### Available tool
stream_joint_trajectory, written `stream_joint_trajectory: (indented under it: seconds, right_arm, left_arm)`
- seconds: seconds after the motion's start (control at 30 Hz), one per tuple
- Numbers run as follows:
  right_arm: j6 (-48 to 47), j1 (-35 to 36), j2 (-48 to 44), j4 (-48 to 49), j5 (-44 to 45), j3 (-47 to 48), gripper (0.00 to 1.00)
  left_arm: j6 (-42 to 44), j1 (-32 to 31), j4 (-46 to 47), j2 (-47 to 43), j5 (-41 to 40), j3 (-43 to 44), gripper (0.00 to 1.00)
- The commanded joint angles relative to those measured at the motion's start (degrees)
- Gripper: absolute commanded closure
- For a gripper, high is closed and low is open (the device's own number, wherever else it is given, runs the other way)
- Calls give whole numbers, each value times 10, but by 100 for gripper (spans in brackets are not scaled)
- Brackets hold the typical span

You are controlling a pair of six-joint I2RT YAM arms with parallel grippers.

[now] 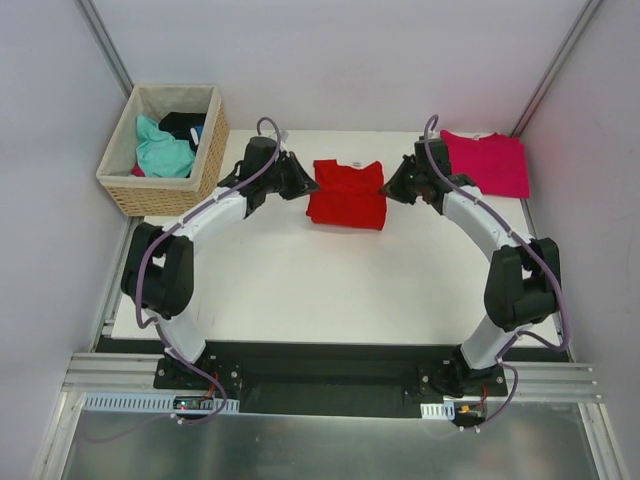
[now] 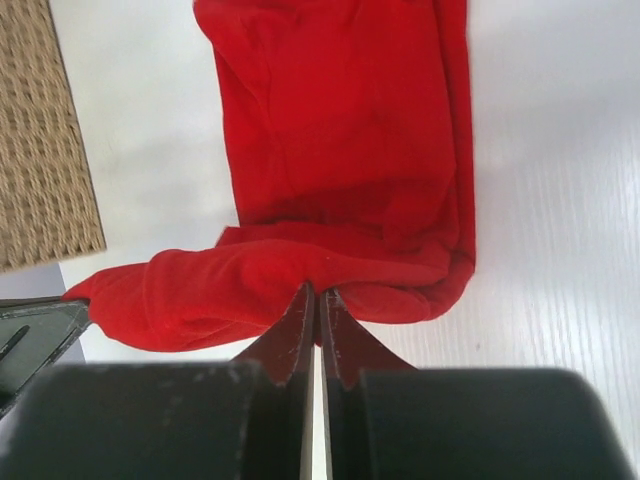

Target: Fold and stack the t-shirts

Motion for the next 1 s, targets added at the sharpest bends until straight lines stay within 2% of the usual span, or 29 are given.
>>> stream_joint_trajectory:
  seconds: [0.0,0.3,0.67,0.97]
  right_arm:
    - [-16,-15,19,4,-10,69,99]
    - [-24,-37,69,3,-17,145,99]
    - [-14,-51,213,17,-35,260,99]
    - [3,-74,324,73,-67,360,99]
  left_arm:
    - [22,7,3,33,31,78,100]
    - [26,16,-6,86,43,153,100]
    - [22,45,-8,196,36,237,100]
    - [17,76,-8,299,42,352,100]
